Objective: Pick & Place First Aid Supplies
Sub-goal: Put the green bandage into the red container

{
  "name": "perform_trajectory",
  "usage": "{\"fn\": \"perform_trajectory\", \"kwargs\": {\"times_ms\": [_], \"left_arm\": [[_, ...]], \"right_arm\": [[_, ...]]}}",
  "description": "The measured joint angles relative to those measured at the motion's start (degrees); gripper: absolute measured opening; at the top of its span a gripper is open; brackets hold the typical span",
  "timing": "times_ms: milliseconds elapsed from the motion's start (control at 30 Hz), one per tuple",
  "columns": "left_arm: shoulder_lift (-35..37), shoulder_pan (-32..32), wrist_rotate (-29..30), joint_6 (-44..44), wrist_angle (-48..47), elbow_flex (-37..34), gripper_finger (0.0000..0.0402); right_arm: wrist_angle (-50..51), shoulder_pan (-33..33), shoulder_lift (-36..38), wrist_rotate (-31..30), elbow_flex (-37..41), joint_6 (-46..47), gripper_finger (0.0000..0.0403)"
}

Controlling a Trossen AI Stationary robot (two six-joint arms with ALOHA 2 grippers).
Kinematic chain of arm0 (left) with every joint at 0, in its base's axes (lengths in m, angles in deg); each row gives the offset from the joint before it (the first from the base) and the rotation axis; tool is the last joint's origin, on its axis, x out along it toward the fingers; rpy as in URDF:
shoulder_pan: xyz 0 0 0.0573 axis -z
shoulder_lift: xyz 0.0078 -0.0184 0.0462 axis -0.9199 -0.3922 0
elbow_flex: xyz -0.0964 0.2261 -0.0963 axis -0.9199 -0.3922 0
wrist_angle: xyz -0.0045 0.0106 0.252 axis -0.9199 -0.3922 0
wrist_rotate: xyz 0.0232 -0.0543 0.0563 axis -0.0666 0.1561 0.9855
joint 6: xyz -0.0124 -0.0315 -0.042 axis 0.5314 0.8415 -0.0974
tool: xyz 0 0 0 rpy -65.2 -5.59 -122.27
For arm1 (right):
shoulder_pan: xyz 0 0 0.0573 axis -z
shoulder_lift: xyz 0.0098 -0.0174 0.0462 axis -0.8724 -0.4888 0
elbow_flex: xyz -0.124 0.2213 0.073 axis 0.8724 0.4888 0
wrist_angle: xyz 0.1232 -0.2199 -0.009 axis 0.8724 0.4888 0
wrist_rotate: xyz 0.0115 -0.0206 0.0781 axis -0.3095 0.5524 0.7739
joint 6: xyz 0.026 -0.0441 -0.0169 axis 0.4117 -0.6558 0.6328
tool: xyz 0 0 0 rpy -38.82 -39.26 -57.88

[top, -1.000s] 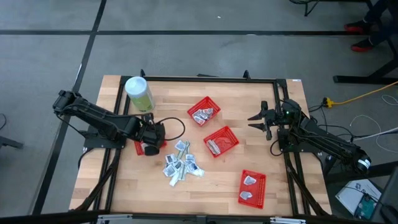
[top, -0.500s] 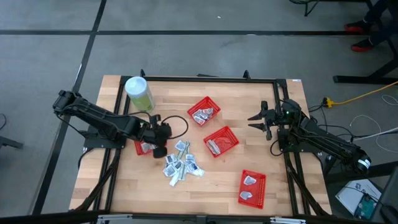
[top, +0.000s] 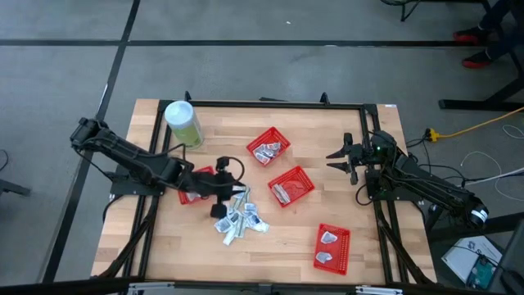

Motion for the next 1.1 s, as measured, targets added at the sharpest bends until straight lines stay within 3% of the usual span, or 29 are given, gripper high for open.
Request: {"fn": "perform_trajectory", "kwargs": {"times_ms": [267,467,867,1100], "left_arm": [[-0.2,3.6,0.1,-11.8,0.9,0.0,0.0068],[-0.3,3.9,0.0,-23.0,7.3,0.0,0.0067],[-0.3,3.8,-8.9,-24.0,9.9,0.0,0.0066],[-1.3,0.3,-6.0,-25.6,9.5,0.0,0.0068]], "right_arm": [[0.0,0.0,0.0,0.0,0.0,0.0,0.0126],[0.0,0.0,0.0,0.0,0.0,0.0,0.0126],[0.0,0.0,0.0,0.0,0.0,0.0,0.0126],[0.0,0.0,0.0,0.0,0.0,0.0,0.0126]]}}
